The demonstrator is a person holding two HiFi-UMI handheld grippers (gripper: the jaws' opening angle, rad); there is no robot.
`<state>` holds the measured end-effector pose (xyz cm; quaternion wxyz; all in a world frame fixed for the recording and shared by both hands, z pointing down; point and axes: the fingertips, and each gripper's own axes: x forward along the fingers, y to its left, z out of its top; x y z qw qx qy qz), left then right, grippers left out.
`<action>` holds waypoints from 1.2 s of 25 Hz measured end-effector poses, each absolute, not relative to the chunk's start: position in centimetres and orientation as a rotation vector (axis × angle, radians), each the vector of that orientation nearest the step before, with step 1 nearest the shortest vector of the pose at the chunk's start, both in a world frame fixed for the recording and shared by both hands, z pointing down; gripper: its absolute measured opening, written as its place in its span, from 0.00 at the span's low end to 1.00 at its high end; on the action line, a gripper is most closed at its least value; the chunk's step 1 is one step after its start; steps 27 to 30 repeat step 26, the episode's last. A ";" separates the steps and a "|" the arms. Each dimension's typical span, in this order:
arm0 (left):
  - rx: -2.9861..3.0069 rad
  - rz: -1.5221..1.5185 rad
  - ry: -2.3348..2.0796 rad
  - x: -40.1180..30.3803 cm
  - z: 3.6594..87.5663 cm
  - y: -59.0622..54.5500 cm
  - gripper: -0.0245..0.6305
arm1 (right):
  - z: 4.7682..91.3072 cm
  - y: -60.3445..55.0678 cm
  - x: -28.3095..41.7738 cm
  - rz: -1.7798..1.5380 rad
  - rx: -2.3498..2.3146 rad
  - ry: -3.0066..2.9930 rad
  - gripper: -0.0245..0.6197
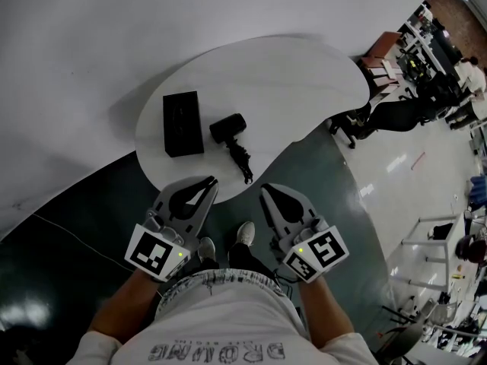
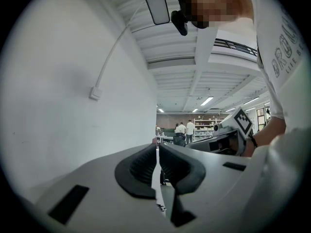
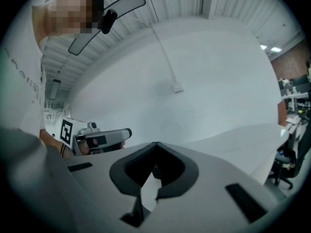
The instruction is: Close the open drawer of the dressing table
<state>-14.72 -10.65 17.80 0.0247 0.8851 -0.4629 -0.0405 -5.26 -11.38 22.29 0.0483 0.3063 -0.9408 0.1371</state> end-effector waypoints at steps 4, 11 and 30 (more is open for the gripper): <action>2.739 -0.137 -1.437 -14.9 17.6 -10.7 0.09 | 22.5 -11.4 -5.4 0.423 0.926 -2.865 0.05; 2.728 -0.123 -1.438 -14.8 17.9 -10.7 0.09 | 22.7 -11.6 -5.1 0.452 0.936 -2.865 0.05; 2.731 -0.123 -1.439 -15.2 17.9 -11.1 0.09 | 23.3 -11.9 -5.6 0.463 0.920 -2.846 0.05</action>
